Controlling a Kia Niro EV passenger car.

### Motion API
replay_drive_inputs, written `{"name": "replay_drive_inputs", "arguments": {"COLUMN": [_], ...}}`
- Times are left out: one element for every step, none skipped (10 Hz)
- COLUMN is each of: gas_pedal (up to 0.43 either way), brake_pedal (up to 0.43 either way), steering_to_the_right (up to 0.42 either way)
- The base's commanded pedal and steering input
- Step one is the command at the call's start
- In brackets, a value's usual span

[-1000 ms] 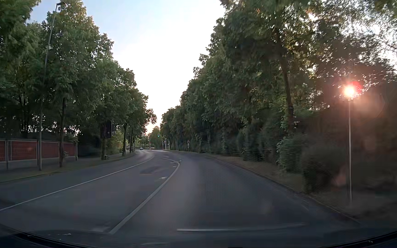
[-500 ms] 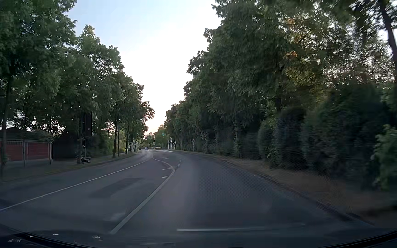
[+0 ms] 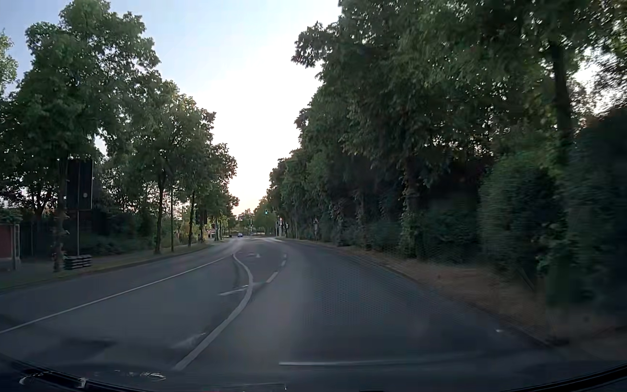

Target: Follow the waypoints while adhering to traffic rules and regulations

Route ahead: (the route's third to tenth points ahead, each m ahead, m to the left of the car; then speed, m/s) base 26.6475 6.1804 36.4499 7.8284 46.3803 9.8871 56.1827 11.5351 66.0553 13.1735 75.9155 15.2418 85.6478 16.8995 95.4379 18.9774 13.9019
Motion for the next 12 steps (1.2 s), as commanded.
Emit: {"name": "replay_drive_inputs", "arguments": {"gas_pedal": [0.15, 0.15, 0.15, 0.15, 0.15, 0.15, 0.15, 0.15, 0.15, 0.15, 0.15, 0.15], "brake_pedal": [0.006, 0.018, 0.018, 0.012, 0.018, 0.018, 0.018, 0.012, 0.012, 0.018, 0.018, 0.018], "steering_to_the_right": [-0.026, -0.026, -0.026, -0.026, -0.026, -0.026, -0.026, -0.026, -0.026, -0.026, -0.026, -0.026]}}
